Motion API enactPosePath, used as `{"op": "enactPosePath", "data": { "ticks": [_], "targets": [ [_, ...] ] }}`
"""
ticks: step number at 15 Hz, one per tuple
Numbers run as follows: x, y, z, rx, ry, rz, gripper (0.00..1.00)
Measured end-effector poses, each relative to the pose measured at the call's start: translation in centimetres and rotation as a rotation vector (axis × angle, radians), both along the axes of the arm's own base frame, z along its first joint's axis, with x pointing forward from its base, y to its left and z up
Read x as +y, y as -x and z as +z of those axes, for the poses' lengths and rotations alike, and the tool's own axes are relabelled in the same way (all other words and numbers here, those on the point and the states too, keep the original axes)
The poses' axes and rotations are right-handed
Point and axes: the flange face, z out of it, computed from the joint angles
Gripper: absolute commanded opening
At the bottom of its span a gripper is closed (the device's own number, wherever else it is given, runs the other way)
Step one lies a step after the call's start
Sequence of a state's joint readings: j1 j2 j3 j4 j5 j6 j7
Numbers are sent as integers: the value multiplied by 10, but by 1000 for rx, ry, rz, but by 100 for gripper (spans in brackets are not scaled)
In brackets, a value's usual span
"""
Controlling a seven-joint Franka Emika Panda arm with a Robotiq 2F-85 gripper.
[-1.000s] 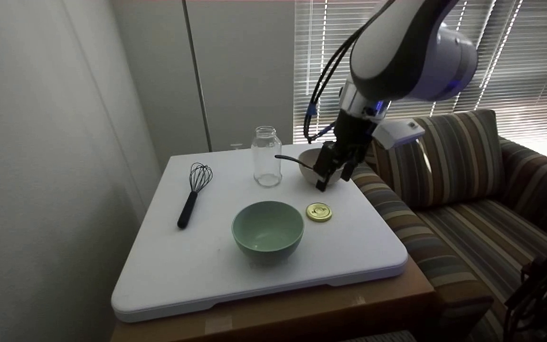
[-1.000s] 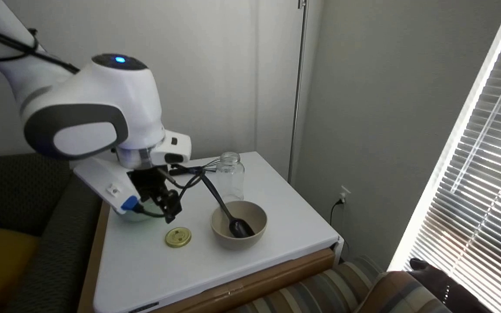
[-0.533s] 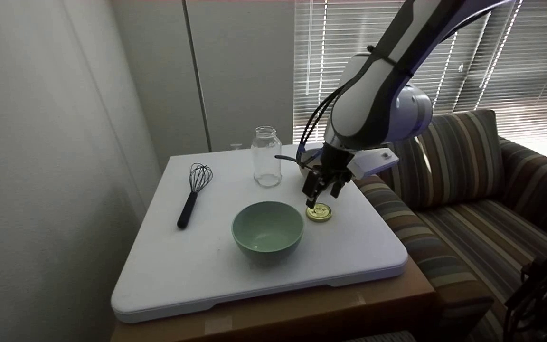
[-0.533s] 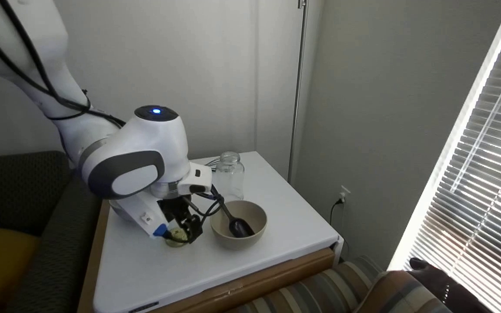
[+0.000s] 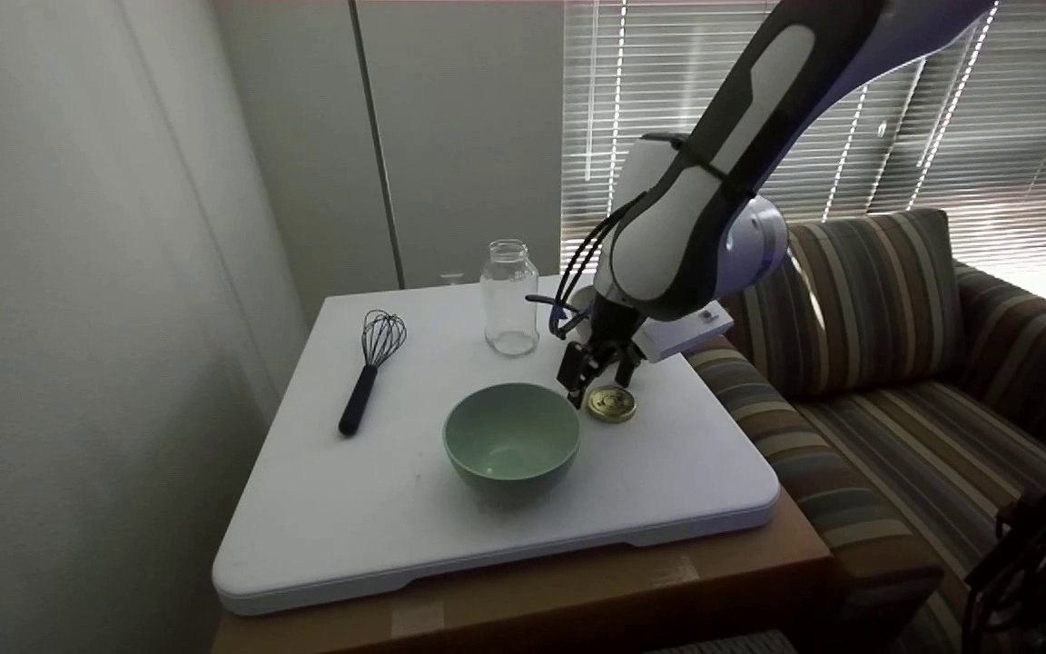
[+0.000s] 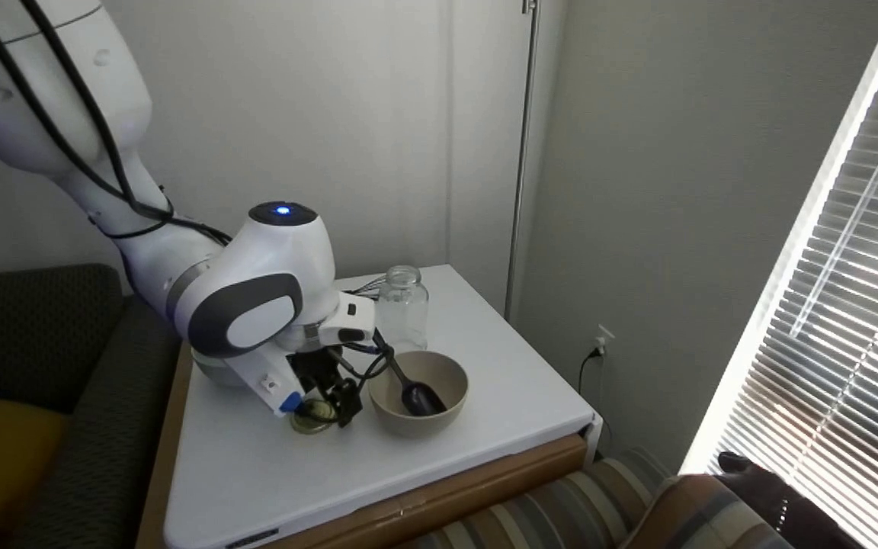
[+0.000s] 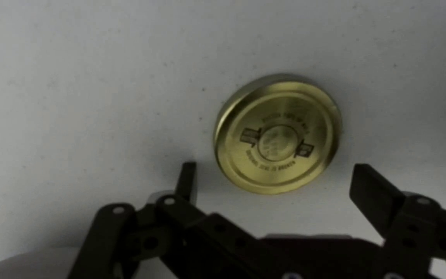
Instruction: Put the lid on the clear jar
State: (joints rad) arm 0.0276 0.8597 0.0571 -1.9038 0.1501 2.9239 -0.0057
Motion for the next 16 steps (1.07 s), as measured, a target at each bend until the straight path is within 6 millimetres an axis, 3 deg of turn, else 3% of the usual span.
{"op": "enactPosePath", "data": {
  "ticks": [8, 12, 16],
  "targets": [
    [22, 5, 1, 91, 213, 18, 100],
    [38, 10, 1, 135, 172, 8, 100],
    [36, 11, -2, 148, 95, -26, 100]
  ]
}}
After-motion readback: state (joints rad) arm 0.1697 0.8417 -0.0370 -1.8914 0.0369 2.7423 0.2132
